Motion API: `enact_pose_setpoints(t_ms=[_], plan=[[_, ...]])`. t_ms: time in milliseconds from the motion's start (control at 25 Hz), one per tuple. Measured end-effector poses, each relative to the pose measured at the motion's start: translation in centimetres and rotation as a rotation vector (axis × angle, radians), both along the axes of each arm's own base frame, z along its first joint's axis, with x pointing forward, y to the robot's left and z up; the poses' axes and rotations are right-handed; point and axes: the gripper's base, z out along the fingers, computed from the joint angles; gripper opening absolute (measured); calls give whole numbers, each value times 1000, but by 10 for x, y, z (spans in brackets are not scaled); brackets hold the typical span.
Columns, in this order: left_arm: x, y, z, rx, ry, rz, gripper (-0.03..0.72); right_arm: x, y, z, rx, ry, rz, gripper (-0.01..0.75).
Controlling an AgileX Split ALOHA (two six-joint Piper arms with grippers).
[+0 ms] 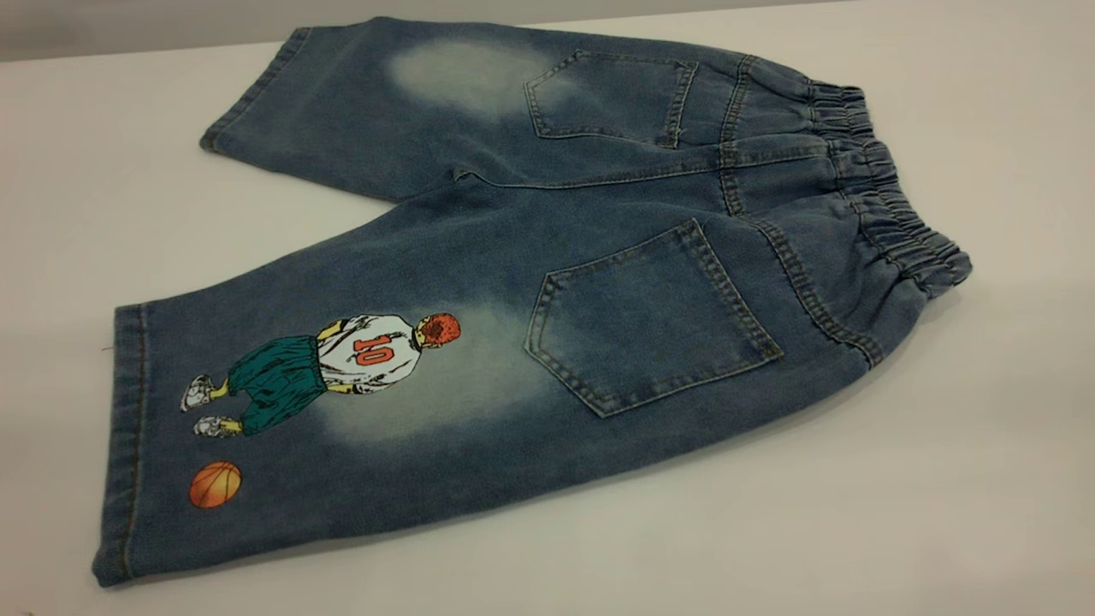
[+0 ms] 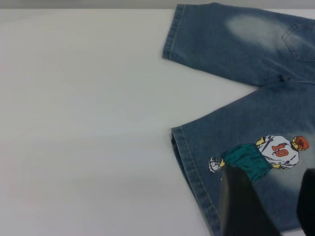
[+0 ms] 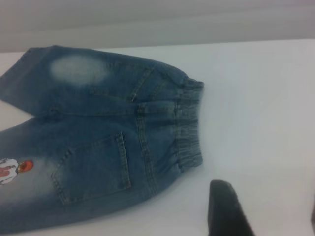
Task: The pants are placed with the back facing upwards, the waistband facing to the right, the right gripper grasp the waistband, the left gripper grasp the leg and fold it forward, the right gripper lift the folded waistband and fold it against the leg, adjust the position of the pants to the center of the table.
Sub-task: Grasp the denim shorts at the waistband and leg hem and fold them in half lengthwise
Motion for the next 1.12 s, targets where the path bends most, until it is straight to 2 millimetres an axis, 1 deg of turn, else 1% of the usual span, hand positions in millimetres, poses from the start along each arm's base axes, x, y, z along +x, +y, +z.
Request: enact_pose_setpoints(t_ms=[160,320,440,520,640,680,800,920,1040,1120], plan=[[0,0,0,-5,-3,-1,290,2,0,4,8,-46,-1,318],[1,-2,2,-28,-13,-11,290,1,3,5,34,-47,17,318],[8,0,20,-5,-60,1,290,2,6,16,84,-110,37,318],[20,3,33,45,-72,9,290,9,6,25,89,-134,30,318],[51,7,50,142,-63,-6,290,36,7,29,101,-61,23,318],[64,7,55,165,-49,-22,290,46,8,28,109,-27,22,318],[105,5,61,172,19,-83,290,77,9,23,80,88,24,318],[146,-1,52,124,112,-150,290,112,9,15,40,163,29,318],[183,-15,28,60,235,-260,290,143,10,0,23,254,30,318],[199,-27,13,56,287,-351,290,162,10,-12,19,316,30,318]])
